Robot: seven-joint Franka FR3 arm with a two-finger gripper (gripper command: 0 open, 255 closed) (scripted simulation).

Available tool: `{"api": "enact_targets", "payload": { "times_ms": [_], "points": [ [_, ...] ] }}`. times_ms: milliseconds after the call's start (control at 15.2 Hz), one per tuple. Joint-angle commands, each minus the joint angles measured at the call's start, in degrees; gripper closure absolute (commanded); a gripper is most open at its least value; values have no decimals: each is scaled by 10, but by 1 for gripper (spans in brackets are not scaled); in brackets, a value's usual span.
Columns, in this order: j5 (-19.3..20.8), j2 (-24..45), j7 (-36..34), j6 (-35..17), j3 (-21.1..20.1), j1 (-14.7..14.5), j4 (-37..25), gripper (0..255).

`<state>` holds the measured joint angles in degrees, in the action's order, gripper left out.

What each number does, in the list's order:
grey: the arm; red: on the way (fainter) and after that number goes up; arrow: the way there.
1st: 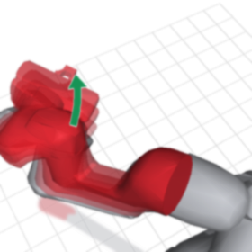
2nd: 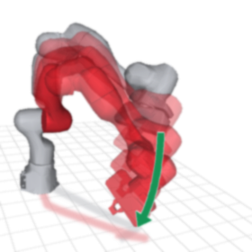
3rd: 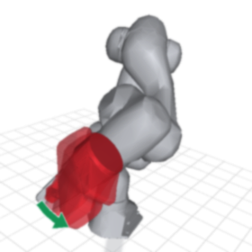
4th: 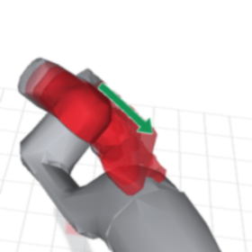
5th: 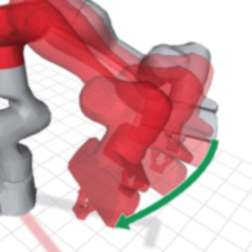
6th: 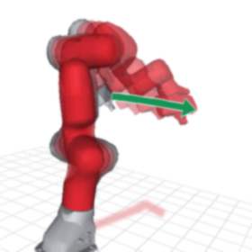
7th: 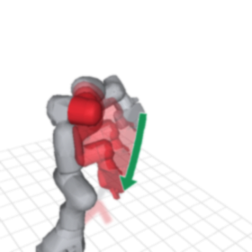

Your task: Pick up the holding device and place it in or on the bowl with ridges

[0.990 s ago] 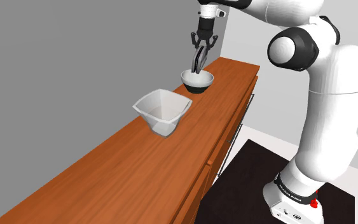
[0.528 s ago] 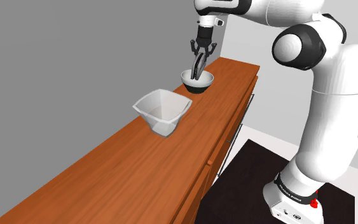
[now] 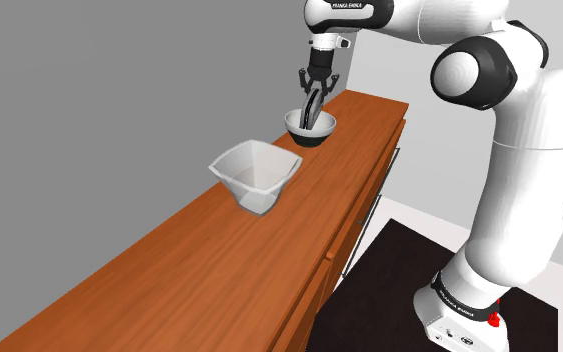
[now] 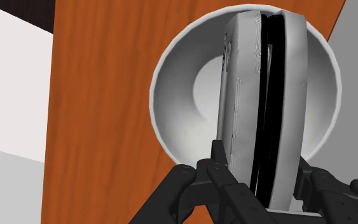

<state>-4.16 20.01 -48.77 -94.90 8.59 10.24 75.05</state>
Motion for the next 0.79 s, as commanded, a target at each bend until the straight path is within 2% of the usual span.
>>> {"api": "enact_targets", "payload": {
  "times_ms": [0, 132, 198, 528, 726],
  "points": [
    [0, 0, 0, 0, 0, 0, 0, 255],
    [0, 0, 0, 0, 0, 0, 0, 255],
    [0, 0, 0, 0, 0, 0, 0, 0],
    [0, 0, 0, 0, 0, 0, 0, 0],
    [-3, 18, 0, 67, 1, 5, -86, 0]
  ]
}}
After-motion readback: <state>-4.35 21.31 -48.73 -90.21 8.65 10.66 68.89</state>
